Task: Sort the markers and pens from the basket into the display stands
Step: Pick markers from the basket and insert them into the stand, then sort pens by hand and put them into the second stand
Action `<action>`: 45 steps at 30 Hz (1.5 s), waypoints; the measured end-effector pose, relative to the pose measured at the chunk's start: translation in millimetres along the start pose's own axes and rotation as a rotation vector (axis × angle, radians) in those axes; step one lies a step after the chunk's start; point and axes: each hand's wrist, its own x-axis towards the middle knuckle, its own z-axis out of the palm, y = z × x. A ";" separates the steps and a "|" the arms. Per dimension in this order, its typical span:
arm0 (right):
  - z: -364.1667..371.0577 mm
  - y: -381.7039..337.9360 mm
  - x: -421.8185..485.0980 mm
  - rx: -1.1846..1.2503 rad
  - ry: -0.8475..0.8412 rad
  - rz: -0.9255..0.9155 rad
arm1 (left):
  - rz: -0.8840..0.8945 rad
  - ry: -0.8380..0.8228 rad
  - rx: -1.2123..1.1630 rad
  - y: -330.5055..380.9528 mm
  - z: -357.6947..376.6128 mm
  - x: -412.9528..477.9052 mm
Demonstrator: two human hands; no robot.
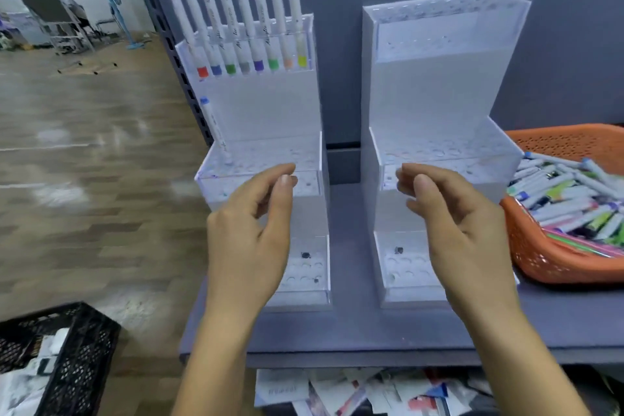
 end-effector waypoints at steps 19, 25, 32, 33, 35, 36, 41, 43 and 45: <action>-234.5 46.0 3.1 -0.259 0.191 0.119 | -0.045 -0.371 -0.081 84.0 196.4 -78.2; -276.0 58.2 56.4 -0.600 -0.034 0.006 | 0.123 -0.560 0.327 100.7 263.9 -61.4; -287.4 80.3 114.5 -0.957 -0.524 0.119 | 0.193 -1.152 0.807 108.9 302.7 -20.5; -286.4 83.6 119.3 -0.985 -0.590 0.138 | 0.196 -1.210 0.837 108.5 306.0 -17.4; -284.1 88.7 127.4 -1.018 -0.678 0.136 | 0.233 -1.267 0.899 106.4 314.6 -14.4; -283.3 92.1 130.5 -1.021 -0.682 0.120 | 0.258 -1.277 0.919 103.5 319.5 -14.5; -281.4 111.0 144.4 -1.074 -0.678 0.068 | 0.335 -1.256 0.808 87.2 324.7 -18.9; -280.2 114.1 145.7 -1.123 -0.688 0.055 | 0.352 -1.250 0.782 83.8 322.8 -19.3; -279.6 116.8 146.4 -1.138 -0.694 0.061 | 0.370 -1.256 0.794 82.7 322.1 -19.4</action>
